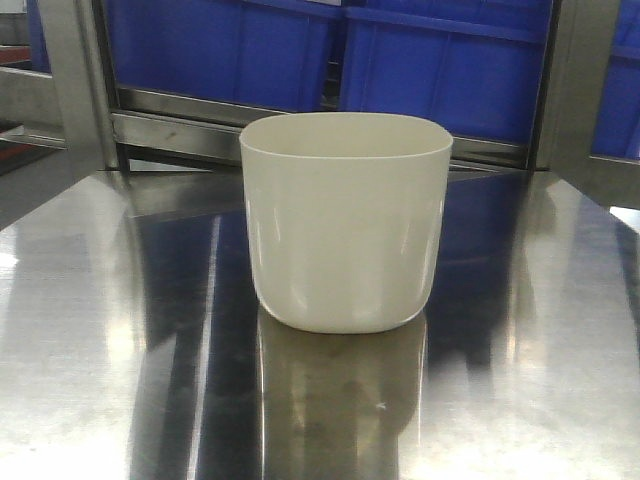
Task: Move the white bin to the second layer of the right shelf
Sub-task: 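Move the right gripper down toward the rim of the white bin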
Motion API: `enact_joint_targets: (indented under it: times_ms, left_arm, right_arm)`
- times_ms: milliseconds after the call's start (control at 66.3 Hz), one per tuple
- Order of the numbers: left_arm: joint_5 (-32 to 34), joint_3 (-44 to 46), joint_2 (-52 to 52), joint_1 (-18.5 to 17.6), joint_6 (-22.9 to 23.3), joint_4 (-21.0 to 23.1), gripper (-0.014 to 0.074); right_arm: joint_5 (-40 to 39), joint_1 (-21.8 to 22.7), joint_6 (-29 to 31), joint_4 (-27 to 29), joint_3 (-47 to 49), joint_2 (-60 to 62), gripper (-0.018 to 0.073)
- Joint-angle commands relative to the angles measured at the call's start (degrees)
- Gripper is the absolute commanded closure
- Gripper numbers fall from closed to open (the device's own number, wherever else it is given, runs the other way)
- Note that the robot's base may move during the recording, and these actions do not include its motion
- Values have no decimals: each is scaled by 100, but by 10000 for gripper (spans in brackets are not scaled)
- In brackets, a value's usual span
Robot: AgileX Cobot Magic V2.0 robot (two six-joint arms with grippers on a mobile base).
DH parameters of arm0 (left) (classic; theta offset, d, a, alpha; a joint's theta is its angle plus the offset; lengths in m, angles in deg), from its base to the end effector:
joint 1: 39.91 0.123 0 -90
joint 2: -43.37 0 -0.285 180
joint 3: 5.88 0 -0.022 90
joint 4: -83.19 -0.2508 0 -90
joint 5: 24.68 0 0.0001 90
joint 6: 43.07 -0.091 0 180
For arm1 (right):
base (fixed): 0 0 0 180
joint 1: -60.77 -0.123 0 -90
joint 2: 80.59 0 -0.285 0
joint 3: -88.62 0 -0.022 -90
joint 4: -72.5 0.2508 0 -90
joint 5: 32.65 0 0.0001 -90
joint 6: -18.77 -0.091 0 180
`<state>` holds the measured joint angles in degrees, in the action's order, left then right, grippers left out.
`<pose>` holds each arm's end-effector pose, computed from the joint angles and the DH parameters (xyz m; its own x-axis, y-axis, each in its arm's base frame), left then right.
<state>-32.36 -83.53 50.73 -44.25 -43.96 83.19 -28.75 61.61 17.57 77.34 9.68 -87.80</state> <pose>0.0560 -0.0043 0.1989 -0.0456 0.0190 -0.9988 0.0764 0.9970 0.0155 0.0570 -0.0003 0.1974 0.0003 0.1050 -0.9945 0.0089 0.9944 0.1050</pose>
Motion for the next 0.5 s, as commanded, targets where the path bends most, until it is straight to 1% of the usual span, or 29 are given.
enact_joint_targets:
  times_ms: [0,362,482]
  left_arm:
    - [493,-211,-92,-24,17,0,512]
    - [493,-211,-92,-24,17,0,512]
    - [493,-211,-92,-24,17,0,512]
  right_arm:
    - [-493,6,15,-63,95,113,508]
    - [-517,6,15,-65,106,113,508]
    - [-270,6,163,-129,279,113,508]
